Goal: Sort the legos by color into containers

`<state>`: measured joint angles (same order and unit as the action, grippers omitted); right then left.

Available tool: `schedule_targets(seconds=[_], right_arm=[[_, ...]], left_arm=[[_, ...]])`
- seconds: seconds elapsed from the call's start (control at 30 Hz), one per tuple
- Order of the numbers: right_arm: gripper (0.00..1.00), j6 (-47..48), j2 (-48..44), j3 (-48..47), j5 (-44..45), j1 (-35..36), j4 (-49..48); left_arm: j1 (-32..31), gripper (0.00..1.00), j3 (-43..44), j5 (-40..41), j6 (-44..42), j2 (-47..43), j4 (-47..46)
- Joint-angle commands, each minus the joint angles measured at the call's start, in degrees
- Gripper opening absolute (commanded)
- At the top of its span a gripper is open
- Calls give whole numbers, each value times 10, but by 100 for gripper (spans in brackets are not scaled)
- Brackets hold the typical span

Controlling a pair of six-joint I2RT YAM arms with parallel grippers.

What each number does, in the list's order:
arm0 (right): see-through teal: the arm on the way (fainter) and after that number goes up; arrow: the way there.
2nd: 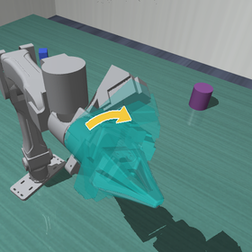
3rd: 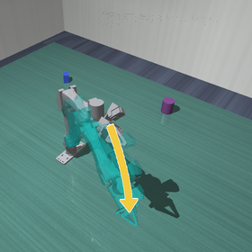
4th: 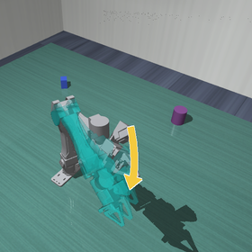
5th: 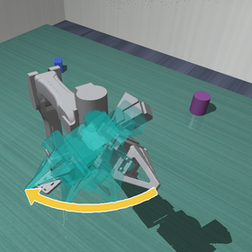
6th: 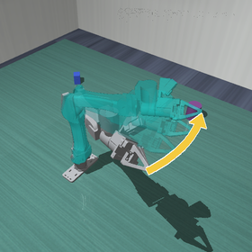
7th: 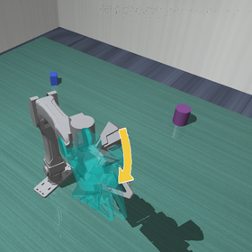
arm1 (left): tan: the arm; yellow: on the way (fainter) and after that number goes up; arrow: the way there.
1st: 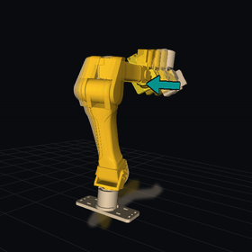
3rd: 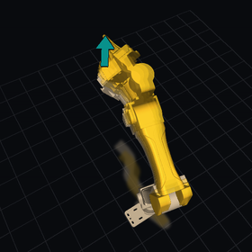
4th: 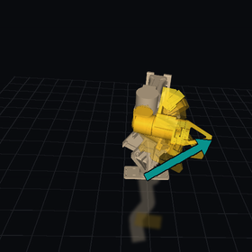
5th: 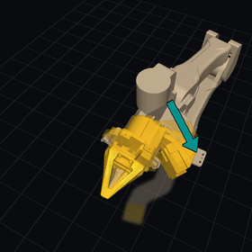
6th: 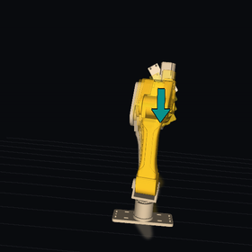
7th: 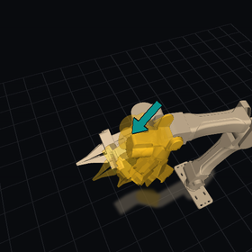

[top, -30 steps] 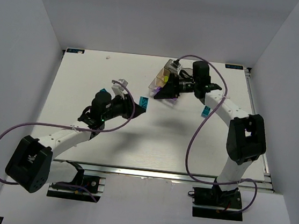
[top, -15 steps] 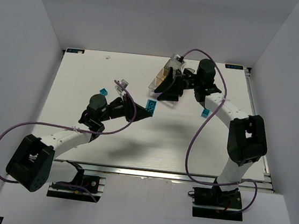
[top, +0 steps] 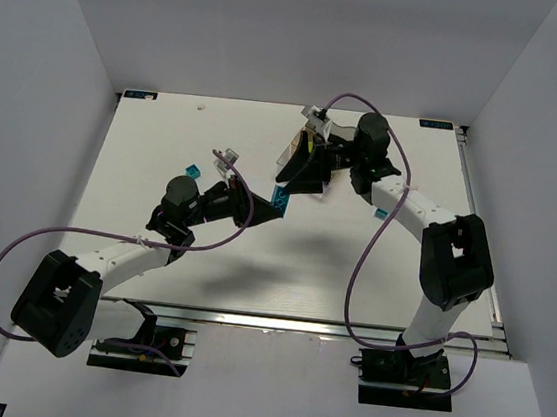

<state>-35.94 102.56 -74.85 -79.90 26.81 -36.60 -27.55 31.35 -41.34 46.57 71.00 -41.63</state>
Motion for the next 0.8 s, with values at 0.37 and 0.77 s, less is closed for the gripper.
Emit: schedule_targets(seconds=[0.37, 0.77], right_arm=[[57, 209, -35, -21, 13, 28, 234], [12, 208, -11, -68, 8, 27, 249]], left_arm=[[-2, 2, 7, 32, -24, -8, 1], [-1, 54, 8, 92, -47, -36, 76]])
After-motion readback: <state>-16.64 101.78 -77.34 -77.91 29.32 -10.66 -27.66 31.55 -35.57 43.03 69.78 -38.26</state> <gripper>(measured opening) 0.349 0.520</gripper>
